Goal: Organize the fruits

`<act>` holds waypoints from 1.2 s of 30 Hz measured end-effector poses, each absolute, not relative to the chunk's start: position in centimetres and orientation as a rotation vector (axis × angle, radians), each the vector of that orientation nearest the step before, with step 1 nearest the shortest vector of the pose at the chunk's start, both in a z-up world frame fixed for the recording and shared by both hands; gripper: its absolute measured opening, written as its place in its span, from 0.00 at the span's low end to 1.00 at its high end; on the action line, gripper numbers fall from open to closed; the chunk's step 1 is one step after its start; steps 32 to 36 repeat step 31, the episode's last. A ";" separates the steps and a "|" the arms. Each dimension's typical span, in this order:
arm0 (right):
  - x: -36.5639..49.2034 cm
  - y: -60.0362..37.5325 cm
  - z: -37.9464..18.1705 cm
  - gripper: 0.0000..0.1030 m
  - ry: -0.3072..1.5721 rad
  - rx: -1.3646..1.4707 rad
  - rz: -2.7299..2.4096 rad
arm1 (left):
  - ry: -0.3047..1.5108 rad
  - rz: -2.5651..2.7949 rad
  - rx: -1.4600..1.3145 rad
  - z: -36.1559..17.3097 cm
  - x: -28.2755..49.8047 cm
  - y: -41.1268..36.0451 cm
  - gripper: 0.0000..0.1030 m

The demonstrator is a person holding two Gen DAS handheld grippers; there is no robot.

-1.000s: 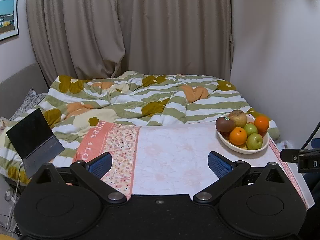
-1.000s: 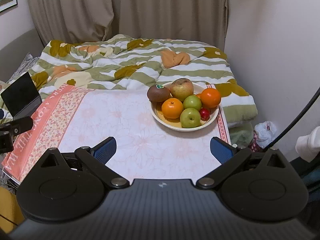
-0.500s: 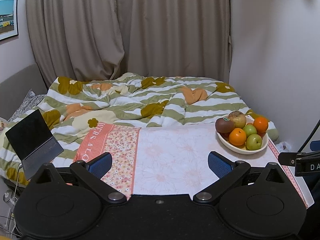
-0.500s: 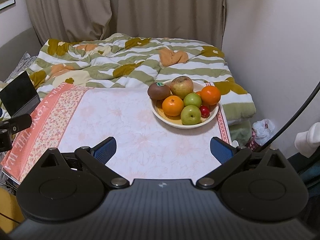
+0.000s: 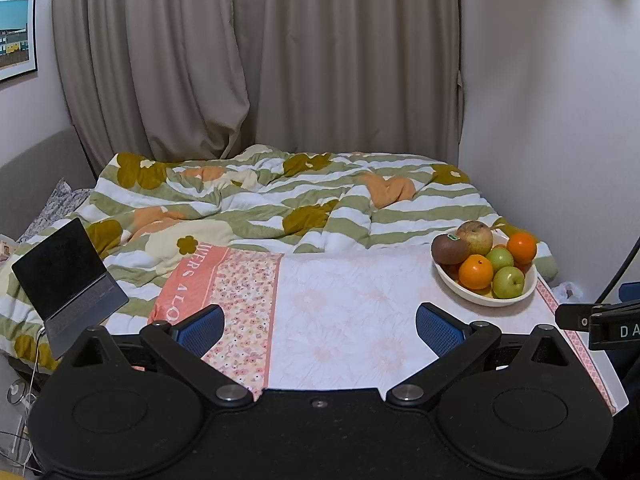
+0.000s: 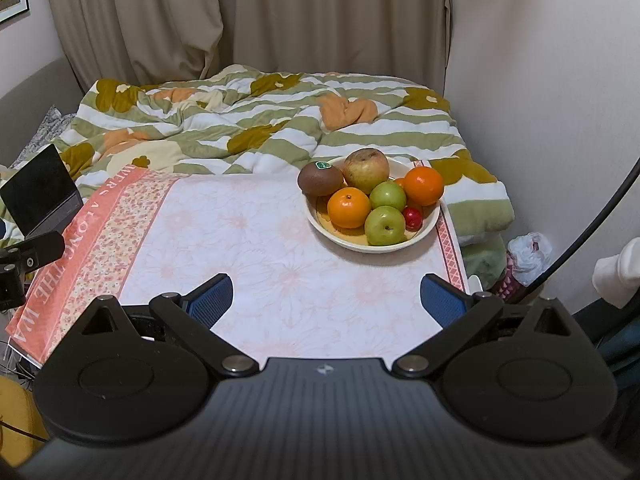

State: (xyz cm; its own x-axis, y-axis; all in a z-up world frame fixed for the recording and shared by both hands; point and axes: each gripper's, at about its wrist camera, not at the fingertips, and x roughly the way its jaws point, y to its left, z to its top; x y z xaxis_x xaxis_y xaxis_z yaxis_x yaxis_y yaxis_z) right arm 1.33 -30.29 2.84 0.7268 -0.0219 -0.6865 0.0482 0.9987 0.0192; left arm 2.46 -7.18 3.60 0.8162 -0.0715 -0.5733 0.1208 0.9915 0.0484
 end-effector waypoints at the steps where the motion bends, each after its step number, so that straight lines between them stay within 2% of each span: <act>1: 1.2 -30.2 2.7 1.00 0.757 0.038 -0.038 | 0.610 -0.101 0.082 3.6 2.5 -7.2 1.00; 36: 0.9 -29.0 2.6 1.00 0.762 0.044 -0.048 | 0.567 -0.069 0.092 3.4 1.8 -5.5 1.00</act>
